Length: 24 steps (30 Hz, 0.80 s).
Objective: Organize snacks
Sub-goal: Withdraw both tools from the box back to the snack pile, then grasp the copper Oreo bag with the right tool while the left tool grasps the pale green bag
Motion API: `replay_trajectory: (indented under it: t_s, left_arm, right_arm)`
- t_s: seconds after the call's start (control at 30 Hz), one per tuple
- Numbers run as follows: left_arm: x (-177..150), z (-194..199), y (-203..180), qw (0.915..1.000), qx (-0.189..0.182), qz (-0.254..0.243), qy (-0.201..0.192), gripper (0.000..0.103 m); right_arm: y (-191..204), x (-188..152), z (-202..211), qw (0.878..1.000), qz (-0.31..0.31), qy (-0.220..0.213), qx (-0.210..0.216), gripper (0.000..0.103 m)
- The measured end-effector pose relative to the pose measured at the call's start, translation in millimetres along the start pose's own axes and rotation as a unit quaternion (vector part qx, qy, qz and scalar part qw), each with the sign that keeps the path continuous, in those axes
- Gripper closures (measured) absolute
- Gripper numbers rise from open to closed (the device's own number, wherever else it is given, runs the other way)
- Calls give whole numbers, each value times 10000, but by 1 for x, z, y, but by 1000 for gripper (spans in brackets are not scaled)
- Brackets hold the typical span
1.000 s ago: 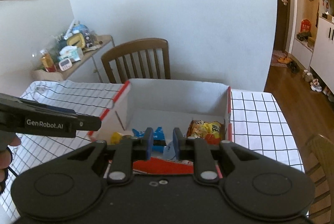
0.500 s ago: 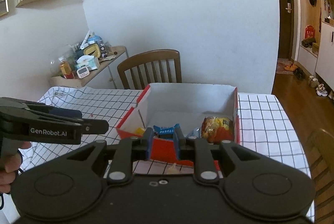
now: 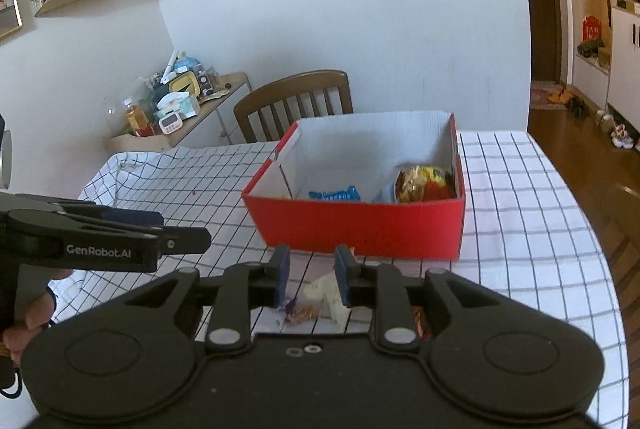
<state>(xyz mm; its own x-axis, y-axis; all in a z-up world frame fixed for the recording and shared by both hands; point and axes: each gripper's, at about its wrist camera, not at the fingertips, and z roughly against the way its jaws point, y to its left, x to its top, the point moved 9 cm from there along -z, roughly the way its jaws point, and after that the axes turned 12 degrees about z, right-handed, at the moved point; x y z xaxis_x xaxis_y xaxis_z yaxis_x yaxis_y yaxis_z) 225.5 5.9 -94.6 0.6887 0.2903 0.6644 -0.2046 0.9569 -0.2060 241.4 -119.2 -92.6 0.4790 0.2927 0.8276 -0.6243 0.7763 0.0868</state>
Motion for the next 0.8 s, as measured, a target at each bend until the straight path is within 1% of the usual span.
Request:
replay_trajectory:
  t_s: [0.1,0.13,0.17,0.2,0.23,0.27,0.33,0.43,0.47,0.53,0.6,0.7,0.8]
  left_arm:
    - [-7,-4,3,9999,11,83,85,36]
    - [-10,-5,4,9999,13,98,117,36]
    - [-13,-7,4,9998,21,103,149,36]
    - [-15,-9,4,9998,29,99,176,36]
    - [-18,-10,3,9998,35,91,197,36]
    - [-20,-13,3,9997,41,71,222,36]
    - [-23,-18,1,9997,40,31,252,36]
    - [-24,-28,-3,9996,5,6,282,36]
    - [-25,-32,-5,9995,-12,4,314,32]
    - [-26,-42,-9,9993,-44,16,365,31]
    - [-28,-54,-14,9989,-87,-16,458,31]
    - [-31,-73,-23,9982,-108,-102,580,31]
    - [-33,-93,-28,9973,-64,-170,713,31]
  right_arm:
    - [2,-10,1,10000,-53,42,-4,73]
    - [1,-14,1,9999,-81,64,-16,64]
    - [1,-19,1,9999,-115,80,-22,43]
    - [1,-22,1,9998,-159,89,0,26]
    - [0,-26,1,9997,-202,113,8,0]
    - [-1,-29,2,9997,-214,102,-25,2]
    - [-2,-35,1,9997,-119,161,-120,2]
    - [-11,-44,0,9987,-54,252,-433,1]
    - [-15,-45,-1,9981,-64,246,-553,1]
    - [-23,-49,-4,9965,-51,303,-778,0]
    - [-31,-57,-9,9961,-92,399,-786,1]
    - [-44,-69,-17,9957,-319,488,-725,1]
    - [-52,-75,-26,9936,-175,540,-972,1]
